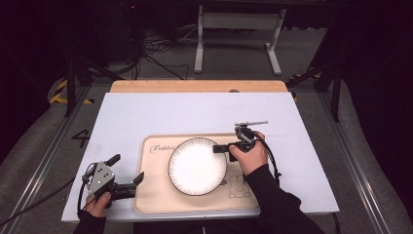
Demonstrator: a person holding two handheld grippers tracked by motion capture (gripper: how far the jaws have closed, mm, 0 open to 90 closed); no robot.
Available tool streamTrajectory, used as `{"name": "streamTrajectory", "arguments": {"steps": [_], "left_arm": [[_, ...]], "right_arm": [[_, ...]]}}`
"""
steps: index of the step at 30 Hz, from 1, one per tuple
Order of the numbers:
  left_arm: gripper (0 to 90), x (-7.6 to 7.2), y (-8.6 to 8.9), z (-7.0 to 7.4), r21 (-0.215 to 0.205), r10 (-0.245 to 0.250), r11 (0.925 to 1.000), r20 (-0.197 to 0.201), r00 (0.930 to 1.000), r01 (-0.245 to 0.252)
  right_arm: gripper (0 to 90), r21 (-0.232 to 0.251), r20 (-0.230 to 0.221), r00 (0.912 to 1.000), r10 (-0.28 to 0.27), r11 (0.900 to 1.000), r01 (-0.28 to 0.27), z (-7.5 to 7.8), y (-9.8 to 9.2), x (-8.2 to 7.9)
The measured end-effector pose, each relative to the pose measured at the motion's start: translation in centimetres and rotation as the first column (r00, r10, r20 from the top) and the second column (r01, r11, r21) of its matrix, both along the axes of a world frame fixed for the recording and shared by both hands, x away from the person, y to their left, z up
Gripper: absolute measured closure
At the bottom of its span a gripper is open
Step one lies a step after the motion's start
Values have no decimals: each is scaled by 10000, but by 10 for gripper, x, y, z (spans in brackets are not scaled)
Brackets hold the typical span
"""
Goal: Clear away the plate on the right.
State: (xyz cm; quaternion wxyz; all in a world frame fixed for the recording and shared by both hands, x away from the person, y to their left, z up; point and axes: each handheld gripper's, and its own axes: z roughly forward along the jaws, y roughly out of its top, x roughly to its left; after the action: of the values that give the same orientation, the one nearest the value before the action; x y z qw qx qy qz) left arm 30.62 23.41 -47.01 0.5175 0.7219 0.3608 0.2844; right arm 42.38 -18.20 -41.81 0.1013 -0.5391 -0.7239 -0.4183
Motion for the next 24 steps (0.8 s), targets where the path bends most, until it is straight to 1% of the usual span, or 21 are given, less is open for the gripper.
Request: {"name": "streamTrajectory", "arguments": {"steps": [10, 18, 24], "left_arm": [[2, 0, 0, 0, 17, -7, 10000, 8, 10000, 7], [2, 0, 0, 0, 13, 1, 10000, 7, 10000, -1], [2, 0, 0, 0, 15, 2, 10000, 4, 10000, -2]], "right_arm": [[825, -94, -130, 9998, 121, 9999, -122, -5, 3, 1], [829, -167, -141, 9997, 190, 9997, -192, -6, 3, 2], [835, -329, -186, 9993, 327, 9989, -333, -9, 2, 4]]}}
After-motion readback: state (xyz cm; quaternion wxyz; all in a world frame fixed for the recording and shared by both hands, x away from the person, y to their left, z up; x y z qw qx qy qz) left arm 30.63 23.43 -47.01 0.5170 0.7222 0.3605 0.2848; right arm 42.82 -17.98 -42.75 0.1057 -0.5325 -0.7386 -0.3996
